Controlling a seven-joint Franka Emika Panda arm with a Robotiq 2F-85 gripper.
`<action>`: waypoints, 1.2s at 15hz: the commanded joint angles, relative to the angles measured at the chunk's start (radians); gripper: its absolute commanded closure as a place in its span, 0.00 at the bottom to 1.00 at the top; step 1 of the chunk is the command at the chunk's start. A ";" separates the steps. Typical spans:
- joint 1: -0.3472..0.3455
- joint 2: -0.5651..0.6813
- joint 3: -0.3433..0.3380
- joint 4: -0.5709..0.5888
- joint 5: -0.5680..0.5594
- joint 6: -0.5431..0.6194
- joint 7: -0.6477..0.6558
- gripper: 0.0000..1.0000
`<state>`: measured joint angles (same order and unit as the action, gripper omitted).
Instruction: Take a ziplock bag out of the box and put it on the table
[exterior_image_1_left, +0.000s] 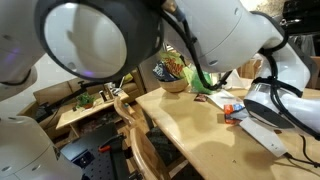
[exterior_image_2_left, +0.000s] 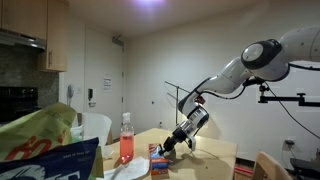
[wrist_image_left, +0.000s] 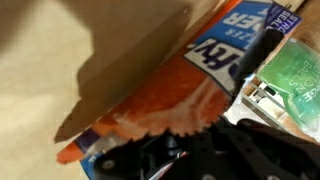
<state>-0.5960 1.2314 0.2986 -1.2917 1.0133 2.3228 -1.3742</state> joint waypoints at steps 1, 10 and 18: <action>0.009 -0.163 0.023 -0.224 0.025 0.169 -0.181 1.00; 0.052 -0.461 0.114 -0.617 0.325 0.672 -0.723 1.00; 0.049 -0.693 0.231 -0.789 0.496 1.148 -0.985 1.00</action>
<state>-0.5497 0.6532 0.5160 -1.9899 1.5007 3.3608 -2.3301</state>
